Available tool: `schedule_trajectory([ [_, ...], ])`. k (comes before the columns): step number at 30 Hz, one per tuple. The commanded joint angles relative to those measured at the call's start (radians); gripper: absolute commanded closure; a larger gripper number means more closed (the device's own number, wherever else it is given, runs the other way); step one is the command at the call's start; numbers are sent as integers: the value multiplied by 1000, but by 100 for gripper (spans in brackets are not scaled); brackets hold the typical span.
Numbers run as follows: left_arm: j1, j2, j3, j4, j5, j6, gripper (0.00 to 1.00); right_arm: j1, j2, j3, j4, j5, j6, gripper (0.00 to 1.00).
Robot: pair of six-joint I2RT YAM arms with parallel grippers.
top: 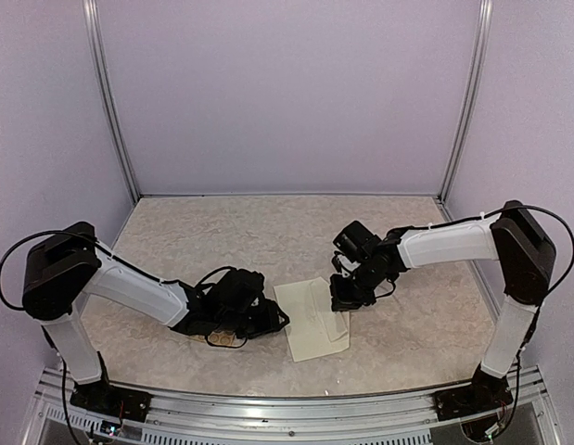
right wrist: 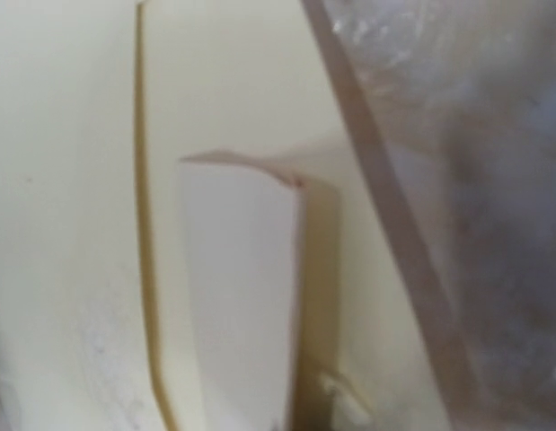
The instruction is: Place the letter into the envelope and seal it
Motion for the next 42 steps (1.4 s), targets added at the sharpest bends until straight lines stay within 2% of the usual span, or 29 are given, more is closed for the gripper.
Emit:
schedule_trajectory([
  [1, 4, 31, -13, 35, 22, -1, 58, 23, 40, 32, 4, -1, 13, 100],
  [6, 6, 47, -19, 52, 32, -6, 62, 35, 65, 44, 30, -21, 21, 100],
  [22, 4, 54, -18, 56, 36, -1, 64, 60, 104, 34, 165, -117, 57, 100],
  [33, 4, 45, -12, 35, 19, 5, 64, 75, 106, 50, 171, -134, 49, 100],
  [34, 5, 42, -12, 28, 12, 6, 64, 74, 99, 54, 158, -128, 43, 99],
  [38, 4, 12, -15, 6, -7, 15, 64, 75, 51, 63, 96, -86, 17, 77],
  [42, 2, -19, -15, -5, -16, 21, 63, 78, 2, 73, 32, -33, -17, 59],
])
